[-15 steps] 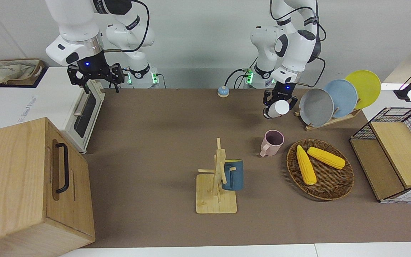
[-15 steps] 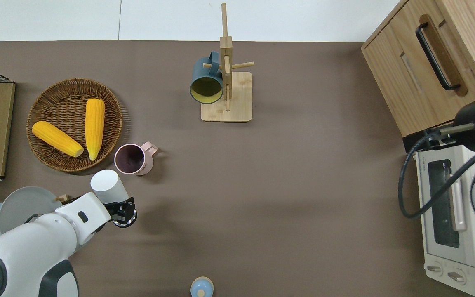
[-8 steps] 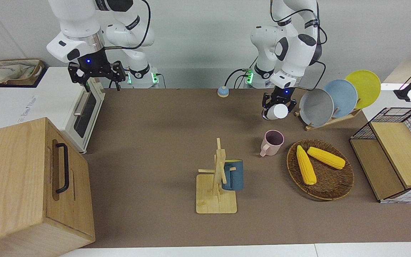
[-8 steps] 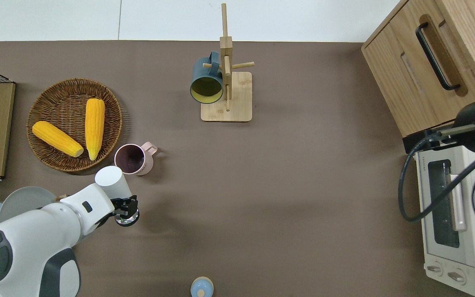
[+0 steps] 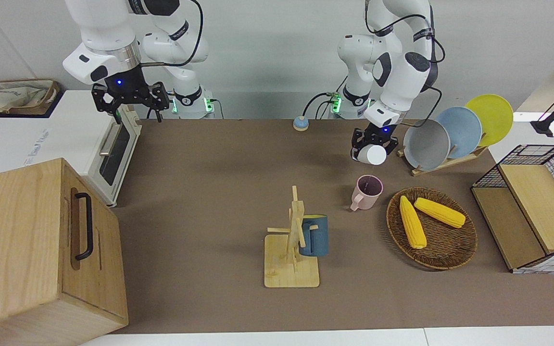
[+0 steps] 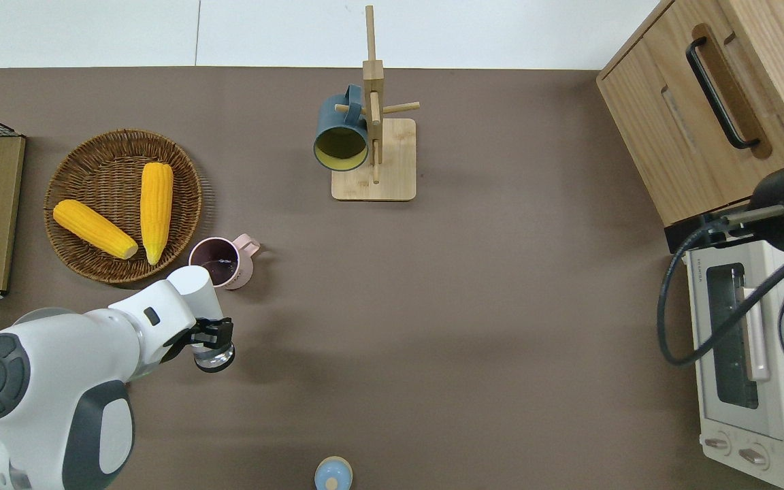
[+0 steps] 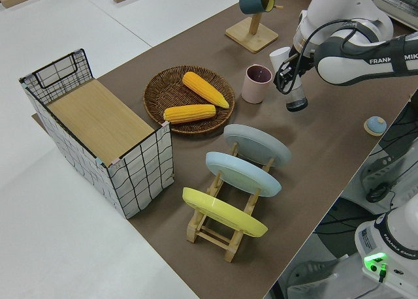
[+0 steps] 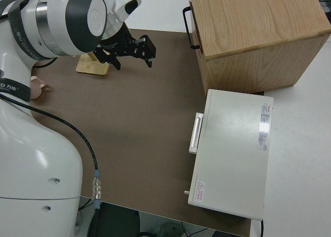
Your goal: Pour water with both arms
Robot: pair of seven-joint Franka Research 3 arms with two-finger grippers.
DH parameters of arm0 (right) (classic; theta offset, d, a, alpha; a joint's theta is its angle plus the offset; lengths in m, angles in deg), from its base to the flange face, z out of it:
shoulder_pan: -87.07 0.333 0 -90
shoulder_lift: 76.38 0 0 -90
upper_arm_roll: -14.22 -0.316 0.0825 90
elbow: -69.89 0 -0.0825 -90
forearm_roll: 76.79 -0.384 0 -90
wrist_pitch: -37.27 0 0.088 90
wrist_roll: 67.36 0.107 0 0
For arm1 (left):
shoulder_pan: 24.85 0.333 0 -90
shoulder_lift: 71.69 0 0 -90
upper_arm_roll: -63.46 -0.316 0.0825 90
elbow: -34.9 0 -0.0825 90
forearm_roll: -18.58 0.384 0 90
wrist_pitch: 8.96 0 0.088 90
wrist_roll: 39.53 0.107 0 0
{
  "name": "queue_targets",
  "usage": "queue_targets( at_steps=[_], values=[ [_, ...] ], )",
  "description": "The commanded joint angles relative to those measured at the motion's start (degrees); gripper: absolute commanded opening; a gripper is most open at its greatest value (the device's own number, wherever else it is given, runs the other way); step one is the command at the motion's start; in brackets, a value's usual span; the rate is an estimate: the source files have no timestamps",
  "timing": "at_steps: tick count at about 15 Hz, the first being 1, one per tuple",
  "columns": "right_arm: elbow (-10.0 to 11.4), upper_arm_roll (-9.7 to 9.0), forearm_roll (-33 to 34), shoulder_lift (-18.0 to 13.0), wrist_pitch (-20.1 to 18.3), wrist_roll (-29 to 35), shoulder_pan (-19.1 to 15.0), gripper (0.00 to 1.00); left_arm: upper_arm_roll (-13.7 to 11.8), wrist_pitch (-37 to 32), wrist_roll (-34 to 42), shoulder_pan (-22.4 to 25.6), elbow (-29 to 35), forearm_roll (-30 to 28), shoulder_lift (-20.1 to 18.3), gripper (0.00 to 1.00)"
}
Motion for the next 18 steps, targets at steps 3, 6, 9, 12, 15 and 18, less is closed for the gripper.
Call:
queue_targets(
  at_steps=[3,6,9,12,15,18],
  values=[
    [-0.1,-0.01,-0.9,-0.4,-0.6,-1.1,-0.3,0.987,0.1,-3.6,-1.2,0.5,-3.1,-0.1,1.1,0.0],
    [-0.1,-0.01,-0.9,-0.4,-0.6,-1.1,-0.2,0.987,0.1,-3.7,-1.2,0.5,-3.1,-0.1,1.1,0.0],
    [-0.1,-0.01,-0.9,-0.4,-0.6,-1.1,-0.3,0.987,0.0,-3.8,-1.2,0.5,-3.2,-0.1,1.1,0.0],
    [-0.1,-0.01,-0.9,-0.4,-0.6,-1.1,-0.2,0.987,0.0,-3.9,-1.3,0.5,-3.5,-0.1,1.1,0.0],
    [-0.1,-0.01,-0.8,-0.4,-0.6,-1.1,-0.2,0.987,-0.4,-7.1,-2.5,0.6,-5.2,0.0,1.6,0.0],
    [-0.1,-0.01,-0.8,-0.4,-0.6,-1.1,-0.3,0.987,-0.4,-11.2,-5.0,0.6,-8.2,2.9,2.8,0.0]
  ],
)
